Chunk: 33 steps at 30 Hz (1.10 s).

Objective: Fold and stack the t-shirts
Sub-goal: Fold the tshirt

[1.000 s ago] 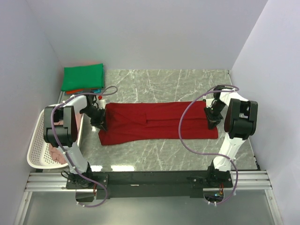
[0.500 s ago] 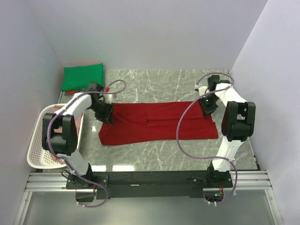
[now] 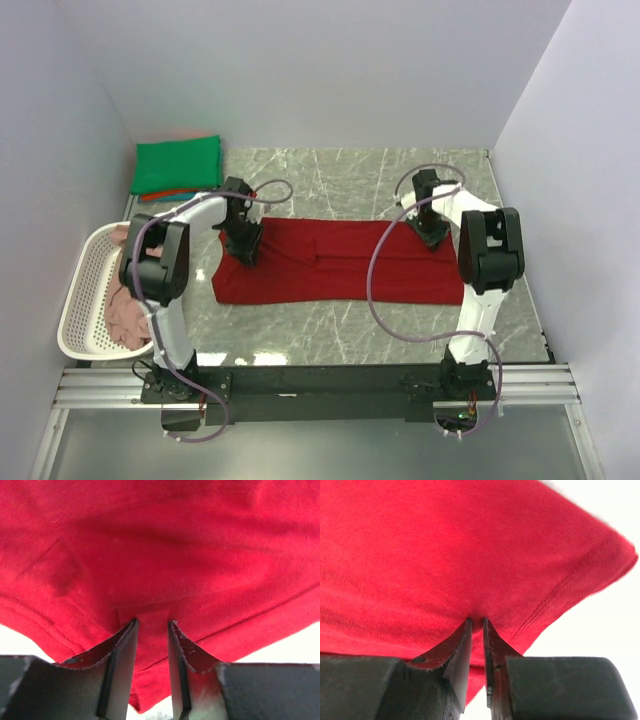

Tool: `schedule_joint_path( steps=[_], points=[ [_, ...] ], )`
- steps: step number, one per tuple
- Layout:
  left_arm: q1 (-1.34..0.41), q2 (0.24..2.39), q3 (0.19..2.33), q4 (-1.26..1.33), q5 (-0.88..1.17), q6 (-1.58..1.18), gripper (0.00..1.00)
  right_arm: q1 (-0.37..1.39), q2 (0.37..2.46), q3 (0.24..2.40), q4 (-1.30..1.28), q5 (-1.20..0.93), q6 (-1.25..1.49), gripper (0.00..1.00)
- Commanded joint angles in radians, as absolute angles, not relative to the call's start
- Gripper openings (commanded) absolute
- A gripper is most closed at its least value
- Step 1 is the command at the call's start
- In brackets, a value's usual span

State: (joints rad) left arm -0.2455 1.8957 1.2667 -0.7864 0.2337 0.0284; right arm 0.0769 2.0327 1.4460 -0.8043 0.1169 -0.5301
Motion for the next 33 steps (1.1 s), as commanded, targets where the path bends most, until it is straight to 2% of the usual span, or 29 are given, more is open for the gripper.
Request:
schedule_joint_path(
  steps=[1, 5, 6, 8, 9, 11, 12, 14, 15, 19, 24, 28, 33],
  points=[
    [-0.245, 2.006, 1.389, -0.719, 0.126, 0.044, 0.36, 0.103, 1.958, 1.275, -0.844, 0.204, -0.574, 0.21],
    [-0.218, 2.241, 1.706, -0.783, 0.078, 0.109, 0.35, 0.211, 1.802, 1.096, -0.926, 0.117, -0.580, 0.19],
    [-0.206, 2.296, 1.906, -0.813, 0.072, 0.113, 0.34, 0.241, 1.771, 1.053, -0.955, 0.018, -0.580, 0.19],
    [-0.175, 2.428, 2.111, -0.863, 0.087, 0.112, 0.35, 0.333, 1.665, 1.035, -1.041, -0.104, -0.574, 0.19],
    [-0.169, 2.456, 2.279, -0.911, 0.110, 0.115, 0.38, 0.351, 1.636, 1.060, -1.080, -0.232, -0.581, 0.19],
    [-0.164, 2.456, 2.353, -0.914, 0.143, 0.114, 0.42, 0.345, 1.589, 1.110, -1.156, -0.331, -0.577, 0.19],
    [-0.166, 2.424, 2.315, -0.878, 0.155, 0.118, 0.46, 0.336, 1.583, 1.168, -1.169, -0.351, -0.574, 0.19],
    [-0.172, 2.279, 2.199, -0.810, 0.196, 0.108, 0.50, 0.305, 1.589, 1.218, -1.151, -0.370, -0.548, 0.19],
    [-0.176, 2.226, 2.062, -0.749, 0.207, 0.100, 0.52, 0.302, 1.600, 1.251, -1.137, -0.361, -0.540, 0.19],
    [-0.244, 2.047, 1.820, -0.730, 0.251, 0.072, 0.51, 0.301, 1.706, 1.308, -1.060, -0.298, -0.506, 0.18],
    [-0.265, 2.008, 1.619, -0.697, 0.400, -0.052, 0.49, 0.304, 1.857, 1.347, -1.008, -0.275, -0.451, 0.17],
    [-0.275, 2.013, 1.588, -0.669, 0.452, -0.061, 0.46, 0.307, 1.908, 1.336, -0.986, -0.264, -0.428, 0.15],
    [-0.291, 2.008, 1.632, -0.646, 0.520, -0.075, 0.46, 0.308, 1.806, 1.289, -0.997, -0.379, -0.411, 0.18]
  ],
)
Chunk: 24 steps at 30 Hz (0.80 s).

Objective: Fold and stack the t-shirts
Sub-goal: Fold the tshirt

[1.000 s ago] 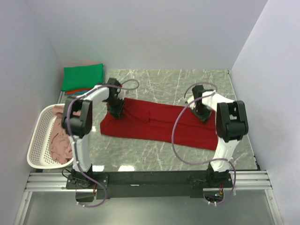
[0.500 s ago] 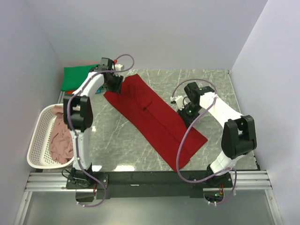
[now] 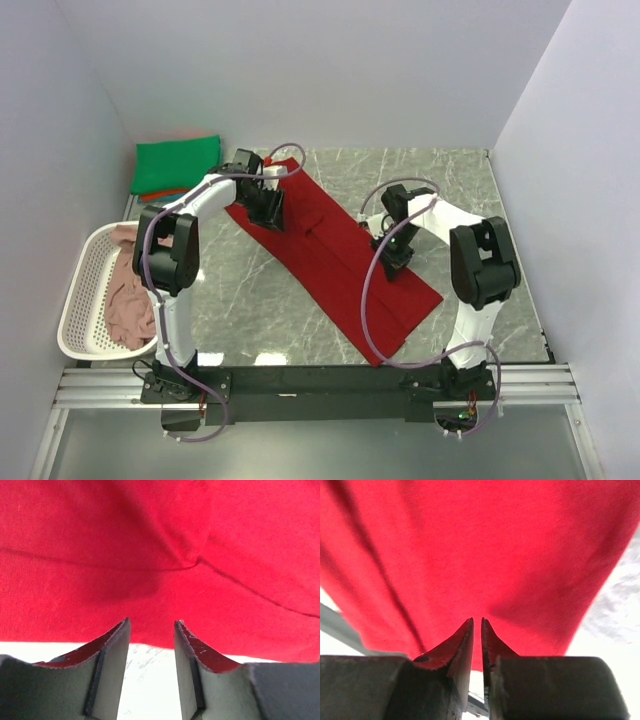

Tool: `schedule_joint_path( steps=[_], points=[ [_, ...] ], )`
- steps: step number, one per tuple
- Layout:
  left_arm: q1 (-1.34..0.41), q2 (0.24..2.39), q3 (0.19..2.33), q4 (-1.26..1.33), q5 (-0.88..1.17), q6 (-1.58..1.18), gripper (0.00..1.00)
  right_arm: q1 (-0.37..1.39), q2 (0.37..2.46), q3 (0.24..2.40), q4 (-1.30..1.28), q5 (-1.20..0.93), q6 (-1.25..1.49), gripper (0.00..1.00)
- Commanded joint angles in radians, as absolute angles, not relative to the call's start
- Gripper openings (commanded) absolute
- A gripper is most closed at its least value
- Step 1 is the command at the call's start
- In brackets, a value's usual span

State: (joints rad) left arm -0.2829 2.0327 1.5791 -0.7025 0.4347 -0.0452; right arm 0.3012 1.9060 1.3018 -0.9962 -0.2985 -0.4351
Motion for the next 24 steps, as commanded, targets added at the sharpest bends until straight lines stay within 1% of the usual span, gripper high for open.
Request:
schedule_joint_path(
  steps=[1, 2, 3, 4, 6, 9, 14, 17, 24],
  points=[
    [-0.310, 2.016, 1.638, -0.646, 0.508, -0.086, 0.47, 0.308, 1.784, 1.279, -1.005, -0.397, -0.410, 0.19],
    [-0.320, 2.017, 1.644, -0.641, 0.500, -0.100, 0.47, 0.308, 1.743, 1.267, -1.014, -0.411, -0.408, 0.20],
    [-0.330, 2.019, 1.652, -0.629, 0.488, -0.110, 0.51, 0.310, 1.721, 1.241, -1.014, -0.426, -0.407, 0.24],
    [-0.347, 2.025, 1.654, -0.620, 0.451, -0.124, 0.52, 0.314, 1.703, 1.227, -1.014, -0.443, -0.405, 0.26],
    [-0.367, 2.034, 1.664, -0.598, 0.399, -0.164, 0.53, 0.340, 1.664, 1.191, -1.000, -0.443, -0.397, 0.31],
    [-0.405, 2.071, 1.709, -0.574, 0.312, -0.196, 0.51, 0.377, 1.658, 1.148, -0.977, -0.445, -0.379, 0.31],
    [-0.465, 2.170, 1.836, -0.618, 0.216, -0.178, 0.46, 0.422, 1.666, 1.083, -0.916, -0.459, -0.347, 0.33],
    [-0.476, 2.212, 1.874, -0.637, 0.209, -0.181, 0.45, 0.452, 1.687, 1.068, -0.894, -0.457, -0.330, 0.35],
    [-0.494, 2.263, 1.887, -0.637, 0.173, -0.176, 0.45, 0.505, 1.713, 1.055, -0.890, -0.462, -0.324, 0.36]
  ],
)
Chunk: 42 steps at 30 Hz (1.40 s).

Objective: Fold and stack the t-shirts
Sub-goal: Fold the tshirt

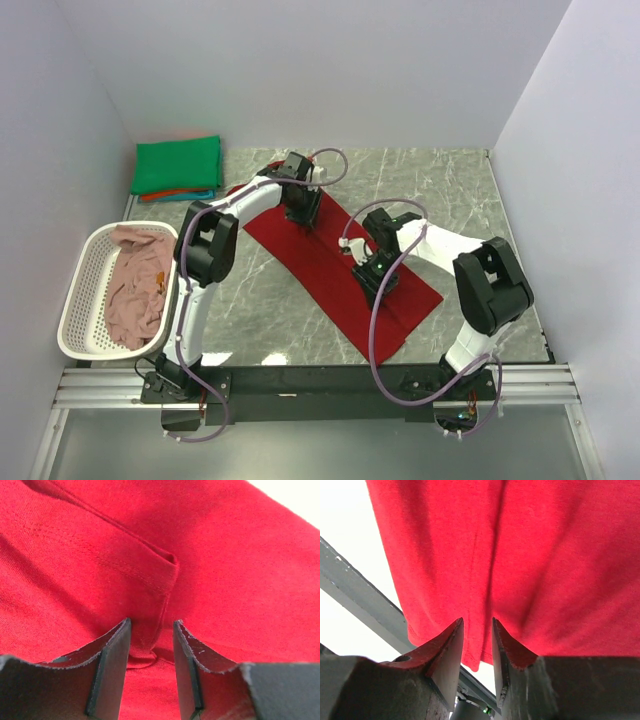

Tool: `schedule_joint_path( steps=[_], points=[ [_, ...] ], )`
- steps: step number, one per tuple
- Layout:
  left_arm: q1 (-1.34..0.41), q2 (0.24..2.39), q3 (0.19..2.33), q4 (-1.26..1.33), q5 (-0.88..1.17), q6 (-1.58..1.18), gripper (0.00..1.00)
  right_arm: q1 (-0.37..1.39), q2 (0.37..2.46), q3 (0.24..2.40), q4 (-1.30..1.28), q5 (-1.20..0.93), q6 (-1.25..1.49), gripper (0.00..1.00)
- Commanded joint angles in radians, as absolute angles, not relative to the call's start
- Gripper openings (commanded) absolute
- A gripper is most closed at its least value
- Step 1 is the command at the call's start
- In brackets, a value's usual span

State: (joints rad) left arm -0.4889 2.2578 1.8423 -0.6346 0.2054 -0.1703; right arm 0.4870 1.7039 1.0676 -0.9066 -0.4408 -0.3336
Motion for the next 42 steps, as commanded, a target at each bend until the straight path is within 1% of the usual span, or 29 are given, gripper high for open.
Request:
schedule_joint_path(
  steps=[1, 13, 16, 19, 20, 21, 22, 23, 26, 27, 31, 36, 37, 38, 42],
  points=[
    [-0.492, 2.266, 1.888, -0.637, 0.173, -0.173, 0.45, 0.508, 1.713, 1.054, -0.893, -0.466, -0.325, 0.37],
    [-0.494, 2.306, 1.913, -0.644, 0.195, -0.175, 0.44, 0.541, 1.781, 1.046, -0.910, -0.397, -0.314, 0.41],
    [-0.492, 2.312, 1.917, -0.646, 0.198, -0.175, 0.40, 0.546, 1.789, 1.045, -0.914, -0.394, -0.316, 0.40],
    [-0.492, 2.313, 1.922, -0.649, 0.206, -0.175, 0.31, 0.548, 1.789, 1.042, -0.919, -0.396, -0.318, 0.36],
    [-0.492, 2.312, 1.919, -0.649, 0.204, -0.176, 0.27, 0.548, 1.787, 1.040, -0.917, -0.396, -0.316, 0.34],
    [-0.492, 2.309, 1.919, -0.646, 0.209, -0.176, 0.20, 0.548, 1.787, 1.042, -0.922, -0.399, -0.318, 0.33],
    [-0.492, 2.309, 1.919, -0.646, 0.210, -0.176, 0.16, 0.548, 1.783, 1.043, -0.925, -0.400, -0.318, 0.32],
    [-0.492, 2.307, 1.921, -0.647, 0.210, -0.176, 0.10, 0.548, 1.781, 1.043, -0.928, -0.400, -0.318, 0.29],
    [-0.492, 2.307, 1.933, -0.649, 0.216, -0.176, 0.02, 0.548, 1.776, 1.046, -0.936, -0.397, -0.322, 0.27],
    [-0.492, 2.310, 1.937, -0.652, 0.215, -0.178, 0.01, 0.548, 1.776, 1.045, -0.939, -0.396, -0.327, 0.26],
    [-0.491, 2.301, 1.939, -0.643, 0.212, -0.173, 0.01, 0.548, 1.773, 1.028, -0.946, -0.388, -0.339, 0.22],
    [-0.486, 2.278, 1.934, -0.624, 0.216, -0.184, 0.01, 0.548, 1.753, 1.028, -0.960, -0.400, -0.339, 0.08],
    [-0.486, 2.273, 1.934, -0.623, 0.218, -0.184, 0.01, 0.548, 1.750, 1.035, -0.968, -0.402, -0.339, 0.02],
    [-0.486, 2.267, 1.937, -0.620, 0.224, -0.184, 0.01, 0.548, 1.746, 1.040, -0.971, -0.403, -0.337, 0.00],
    [-0.483, 2.246, 1.934, -0.598, 0.232, -0.198, 0.01, 0.548, 1.723, 1.060, -0.989, -0.411, -0.339, 0.00]
  ],
)
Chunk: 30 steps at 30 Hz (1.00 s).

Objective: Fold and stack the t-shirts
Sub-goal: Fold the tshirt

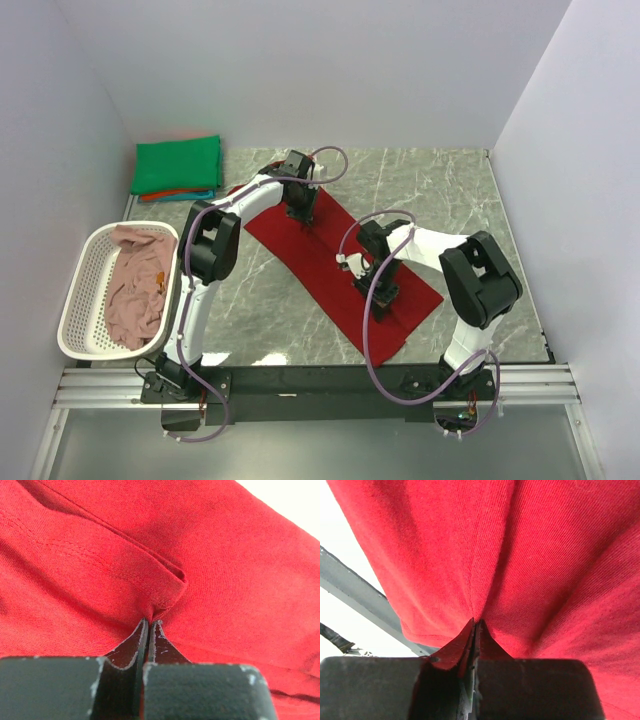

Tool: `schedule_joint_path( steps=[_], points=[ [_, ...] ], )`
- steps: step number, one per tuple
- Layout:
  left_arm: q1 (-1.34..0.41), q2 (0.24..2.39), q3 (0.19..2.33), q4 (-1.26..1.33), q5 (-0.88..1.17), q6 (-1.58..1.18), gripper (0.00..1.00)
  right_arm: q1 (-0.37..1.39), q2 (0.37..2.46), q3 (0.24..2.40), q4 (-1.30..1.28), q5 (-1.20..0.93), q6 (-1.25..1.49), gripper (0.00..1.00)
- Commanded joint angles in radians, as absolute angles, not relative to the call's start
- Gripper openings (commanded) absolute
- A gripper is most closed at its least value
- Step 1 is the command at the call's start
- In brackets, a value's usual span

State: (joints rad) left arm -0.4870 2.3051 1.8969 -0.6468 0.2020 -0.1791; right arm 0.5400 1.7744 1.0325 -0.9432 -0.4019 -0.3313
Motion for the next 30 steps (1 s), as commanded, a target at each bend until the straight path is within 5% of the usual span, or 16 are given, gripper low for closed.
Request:
schedule_joint_path(
  steps=[1, 30],
  points=[
    [-0.485, 2.244, 1.939, -0.598, 0.230, -0.201, 0.01, 0.546, 1.720, 1.066, -0.994, -0.413, -0.341, 0.00],
    [-0.448, 2.210, 1.954, -0.554, 0.253, -0.235, 0.01, 0.509, 1.709, 1.108, -1.083, -0.425, -0.393, 0.00]
  ],
)
